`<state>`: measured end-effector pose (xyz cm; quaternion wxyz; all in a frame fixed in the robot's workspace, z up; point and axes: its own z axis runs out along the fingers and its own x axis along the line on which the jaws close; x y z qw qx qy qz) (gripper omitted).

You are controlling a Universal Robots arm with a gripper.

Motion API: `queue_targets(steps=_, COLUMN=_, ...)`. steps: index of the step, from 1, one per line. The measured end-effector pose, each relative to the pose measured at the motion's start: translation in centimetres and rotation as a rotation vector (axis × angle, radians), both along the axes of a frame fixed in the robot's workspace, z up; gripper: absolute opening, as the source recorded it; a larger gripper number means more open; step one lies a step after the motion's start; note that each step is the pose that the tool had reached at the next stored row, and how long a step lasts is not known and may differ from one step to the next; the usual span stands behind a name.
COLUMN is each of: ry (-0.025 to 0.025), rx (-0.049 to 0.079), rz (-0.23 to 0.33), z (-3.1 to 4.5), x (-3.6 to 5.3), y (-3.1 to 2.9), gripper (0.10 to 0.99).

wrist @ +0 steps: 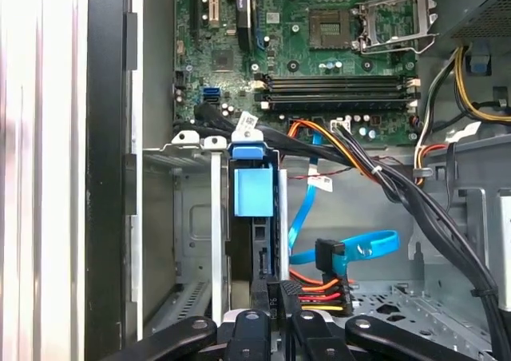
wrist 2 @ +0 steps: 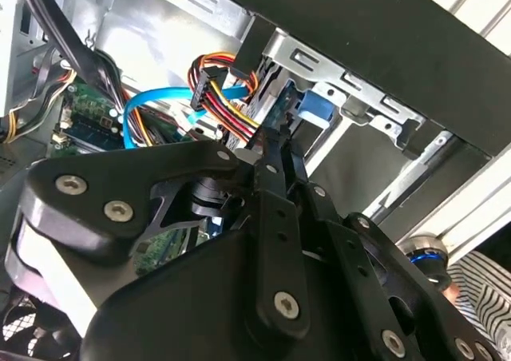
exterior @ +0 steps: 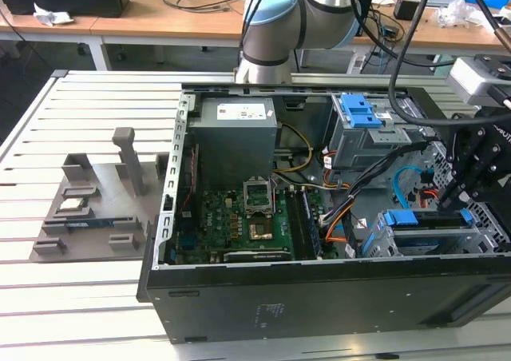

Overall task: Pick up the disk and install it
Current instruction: 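Insert the first disk wire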

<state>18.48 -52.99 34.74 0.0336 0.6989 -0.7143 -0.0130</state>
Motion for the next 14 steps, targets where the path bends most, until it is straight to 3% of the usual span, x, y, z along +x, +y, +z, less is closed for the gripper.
queue_targets(steps=5, ry=0.0001, rx=0.000, rz=0.000, z=-0.30, x=0.05, y=-0.34, gripper=0.169)
queue_targets(steps=14, ry=-0.0018, rx=0.000, rz=0.000, z=-0.55, x=0.16, y=-0.28, gripper=0.169)
